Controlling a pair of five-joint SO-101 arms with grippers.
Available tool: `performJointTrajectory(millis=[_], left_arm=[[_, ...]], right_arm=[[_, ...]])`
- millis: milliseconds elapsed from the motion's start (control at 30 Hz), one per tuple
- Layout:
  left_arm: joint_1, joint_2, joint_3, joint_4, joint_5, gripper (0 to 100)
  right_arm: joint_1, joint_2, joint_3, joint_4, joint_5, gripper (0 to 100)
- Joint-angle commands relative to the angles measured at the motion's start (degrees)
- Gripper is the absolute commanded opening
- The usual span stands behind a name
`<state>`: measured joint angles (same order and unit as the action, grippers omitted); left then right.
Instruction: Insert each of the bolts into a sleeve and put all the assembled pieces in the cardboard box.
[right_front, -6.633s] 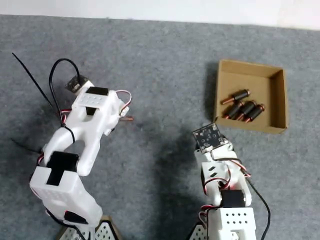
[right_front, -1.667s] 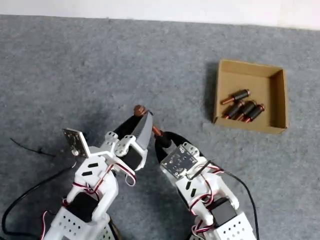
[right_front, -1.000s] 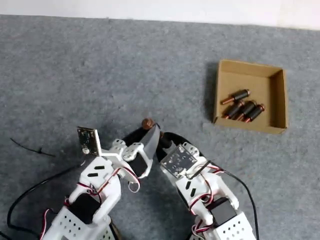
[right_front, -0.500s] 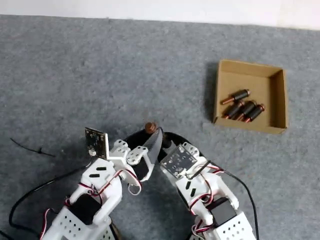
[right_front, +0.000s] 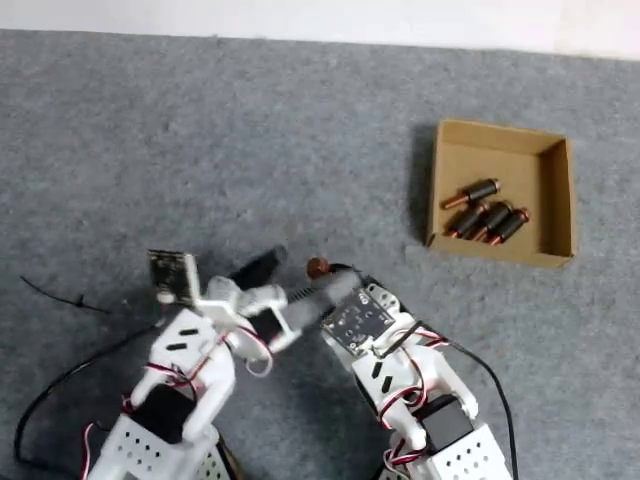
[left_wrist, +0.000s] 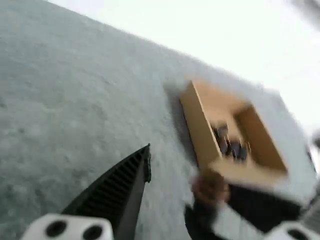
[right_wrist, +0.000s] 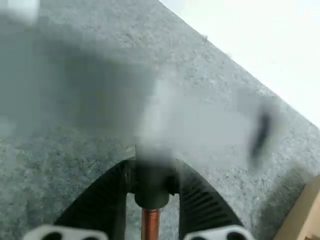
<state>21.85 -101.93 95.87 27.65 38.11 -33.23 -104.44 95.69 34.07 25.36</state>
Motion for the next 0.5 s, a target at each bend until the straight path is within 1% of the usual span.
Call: performJointTrajectory(millis=[0, 67, 133, 200, 333, 400, 467], left_arm=[[-9.19, -0.04, 0.13, -5.63, 8.09, 47], [-13.49, -0.04, -1.01, -5.89, 12.13, 47], [-16.04, -0.04, -1.80, -5.89, 14.51, 47], [-16.48, -0.04, -1.80, -5.89, 14.77, 47], [-16.48, -0.04, -1.71, -5.89, 14.68, 46], [-16.66, -0.04, -1.71, -6.07, 14.59, 41], [-16.84, -0.04, -1.71, -6.07, 14.59, 32]], right_arm=[[1.89, -0.92, 3.38, -0.22, 0.35, 0.5], [4.26, -0.92, 3.38, -1.71, 0.35, 0.5], [7.16, -0.92, 3.56, -4.35, 0.18, 0.5], [9.19, -0.92, 3.56, -5.14, 0.09, 0.5], [9.89, -0.92, 3.56, -5.14, 0.00, 0.5], [9.89, -0.92, 3.65, -5.14, 0.00, 0.5], [10.86, -0.92, 4.53, -5.23, 0.00, 0.5]])
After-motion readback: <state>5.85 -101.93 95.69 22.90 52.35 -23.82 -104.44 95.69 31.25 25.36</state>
